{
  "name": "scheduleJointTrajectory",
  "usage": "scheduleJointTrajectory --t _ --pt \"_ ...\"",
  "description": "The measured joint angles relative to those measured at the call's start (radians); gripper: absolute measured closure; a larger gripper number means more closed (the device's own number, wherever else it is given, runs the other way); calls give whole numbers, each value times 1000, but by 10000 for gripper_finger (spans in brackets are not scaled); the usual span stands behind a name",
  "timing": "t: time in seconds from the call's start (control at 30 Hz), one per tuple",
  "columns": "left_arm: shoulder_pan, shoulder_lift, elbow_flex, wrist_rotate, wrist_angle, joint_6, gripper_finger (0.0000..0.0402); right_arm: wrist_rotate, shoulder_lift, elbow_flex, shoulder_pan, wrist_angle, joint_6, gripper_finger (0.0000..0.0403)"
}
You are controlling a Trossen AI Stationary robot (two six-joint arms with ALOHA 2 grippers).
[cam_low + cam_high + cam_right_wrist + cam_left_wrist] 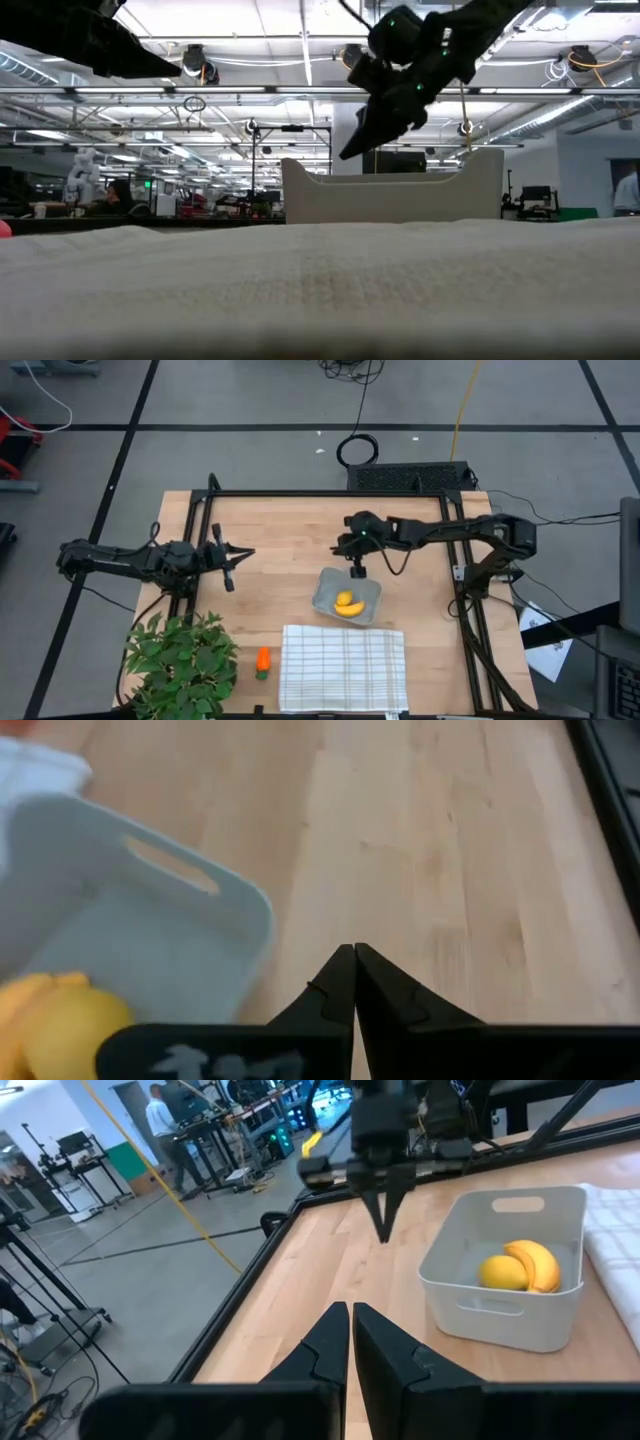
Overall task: Pick and placing Produce into tupperware
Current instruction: Adjust the bin
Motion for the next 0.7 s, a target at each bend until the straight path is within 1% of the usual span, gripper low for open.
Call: scheduleJointTrajectory --t 0.07,0.2,0.3,0.7 --pt "1 0 0 -3 0 3 378 -4 25 0 -15 10 -9 403" --pt "1 0 0 -3 0 4 378 -79 66 -1 -25 48 -20 403" --pt "1 0 0 -3 1 4 378 -102 82 -1 -25 46 -21 403" --pt "1 0 0 0 0 1 378 -130 83 -1 29 15 -15 403"
